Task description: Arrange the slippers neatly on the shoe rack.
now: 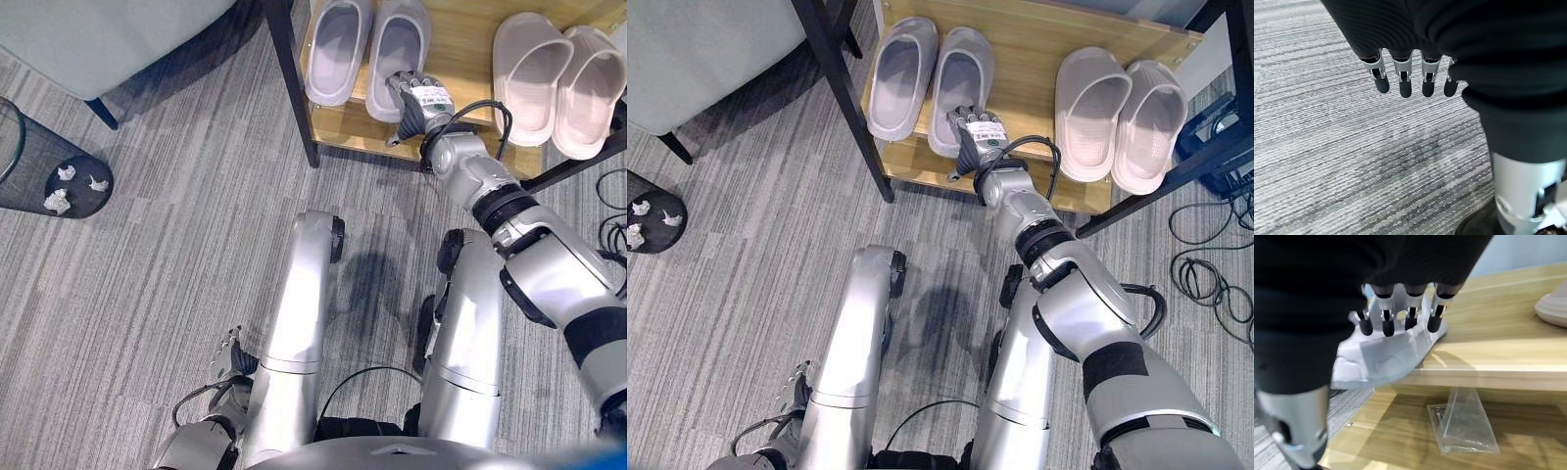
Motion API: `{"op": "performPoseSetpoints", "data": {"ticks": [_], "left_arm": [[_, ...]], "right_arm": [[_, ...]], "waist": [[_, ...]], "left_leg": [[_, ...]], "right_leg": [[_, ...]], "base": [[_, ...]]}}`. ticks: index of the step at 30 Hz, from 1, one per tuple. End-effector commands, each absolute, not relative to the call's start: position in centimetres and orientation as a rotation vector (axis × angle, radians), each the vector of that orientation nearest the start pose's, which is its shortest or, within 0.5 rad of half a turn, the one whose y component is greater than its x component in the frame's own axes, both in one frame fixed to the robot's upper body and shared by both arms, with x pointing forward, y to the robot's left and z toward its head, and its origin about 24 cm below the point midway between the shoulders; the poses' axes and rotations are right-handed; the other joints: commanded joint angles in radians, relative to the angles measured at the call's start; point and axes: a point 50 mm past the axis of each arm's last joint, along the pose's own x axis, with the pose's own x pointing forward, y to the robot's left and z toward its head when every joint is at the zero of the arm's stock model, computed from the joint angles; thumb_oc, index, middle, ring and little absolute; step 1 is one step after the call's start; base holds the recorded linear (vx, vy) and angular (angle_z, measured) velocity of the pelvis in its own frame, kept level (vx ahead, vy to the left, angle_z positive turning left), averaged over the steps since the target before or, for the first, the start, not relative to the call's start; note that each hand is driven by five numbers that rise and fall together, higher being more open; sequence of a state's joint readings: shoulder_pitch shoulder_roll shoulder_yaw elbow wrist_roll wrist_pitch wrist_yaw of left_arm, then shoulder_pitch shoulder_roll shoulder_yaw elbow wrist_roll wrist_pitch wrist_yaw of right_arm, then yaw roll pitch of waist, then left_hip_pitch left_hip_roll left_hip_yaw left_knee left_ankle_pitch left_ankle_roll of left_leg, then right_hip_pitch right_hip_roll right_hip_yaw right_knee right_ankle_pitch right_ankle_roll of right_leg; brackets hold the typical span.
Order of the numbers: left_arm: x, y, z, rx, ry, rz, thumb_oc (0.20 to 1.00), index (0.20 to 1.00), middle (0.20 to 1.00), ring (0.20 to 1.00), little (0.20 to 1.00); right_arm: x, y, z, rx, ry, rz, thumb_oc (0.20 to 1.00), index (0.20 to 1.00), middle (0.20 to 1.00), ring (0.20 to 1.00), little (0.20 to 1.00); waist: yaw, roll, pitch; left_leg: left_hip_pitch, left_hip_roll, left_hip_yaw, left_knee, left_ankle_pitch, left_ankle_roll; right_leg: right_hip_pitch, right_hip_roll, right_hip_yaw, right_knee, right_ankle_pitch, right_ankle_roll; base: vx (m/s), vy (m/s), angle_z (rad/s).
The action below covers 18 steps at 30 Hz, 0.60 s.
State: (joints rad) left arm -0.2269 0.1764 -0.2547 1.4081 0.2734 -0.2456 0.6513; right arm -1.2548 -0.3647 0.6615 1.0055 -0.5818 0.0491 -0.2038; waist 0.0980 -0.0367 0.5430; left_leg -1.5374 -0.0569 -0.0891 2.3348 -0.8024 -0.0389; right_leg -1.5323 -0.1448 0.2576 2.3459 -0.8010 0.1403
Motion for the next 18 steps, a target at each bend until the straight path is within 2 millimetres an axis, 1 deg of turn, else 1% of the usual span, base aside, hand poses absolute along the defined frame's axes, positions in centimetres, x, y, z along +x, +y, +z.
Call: {"op": "performPoseSetpoints", "data": {"ticks": [1,7,12,15,18], "left_arm": [[16.2,17.9,-13.7,0.78,0.694,0.174,1.0,1.0,1.0,1.0,1.0],[16.5,17.5,-13.6,0.781,0.679,0.141,1.0,1.0,1.0,1.0,1.0],[16.6,17.4,-13.7,0.787,0.687,0.114,1.0,1.0,1.0,1.0,1.0],[16.6,17.5,-13.6,0.789,0.686,0.119,1.0,1.0,1.0,1.0,1.0],[16.8,17.4,-13.6,0.787,0.68,0.118,1.0,1.0,1.0,1.0,1.0]], "right_arm": [[41.9,-9.4,27.5,-1.429,-0.52,-0.05,1.0,1.0,1.0,1.0,1.0],[41.9,-9.2,27.9,-1.422,-0.541,-0.041,1.0,1.0,1.0,1.0,1.0],[42.0,-8.1,28.5,-1.458,-0.546,-0.027,1.0,1.0,1.0,1.0,1.0],[41.8,-7.2,29.1,-1.437,-0.567,-0.029,1.0,1.0,1.0,1.0,1.0],[41.6,-6.8,29.5,-1.413,-0.589,-0.022,1.0,1.0,1.0,1.0,1.0]], "waist": [[0.044,0.004,-0.024],[0.043,0.004,-0.024],[0.04,0.008,-0.025],[0.041,0.011,-0.037],[0.041,0.012,-0.038]], "left_leg": [[-0.033,-0.029,-0.078,0.115,-0.037,0.084],[-0.033,-0.031,-0.076,0.11,-0.031,0.08],[-0.033,-0.032,-0.074,0.106,-0.023,0.078],[-0.033,-0.034,-0.072,0.102,-0.017,0.076],[-0.033,-0.037,-0.073,0.101,-0.016,0.077]], "right_leg": [[0.065,0.005,0.176,-0.032,0.269,-0.081],[0.066,0.003,0.176,-0.031,0.269,-0.083],[0.065,0.005,0.178,-0.026,0.268,-0.082],[0.067,0.005,0.174,-0.027,0.275,-0.079],[0.067,0.007,0.176,-0.027,0.274,-0.079]], "base": [[0.0,0.0,0.0],[0.0,0.0,0.0],[0.0,0.0,0.0],[0.0,0.0,0.0],[0.0,0.0,0.0]]}}
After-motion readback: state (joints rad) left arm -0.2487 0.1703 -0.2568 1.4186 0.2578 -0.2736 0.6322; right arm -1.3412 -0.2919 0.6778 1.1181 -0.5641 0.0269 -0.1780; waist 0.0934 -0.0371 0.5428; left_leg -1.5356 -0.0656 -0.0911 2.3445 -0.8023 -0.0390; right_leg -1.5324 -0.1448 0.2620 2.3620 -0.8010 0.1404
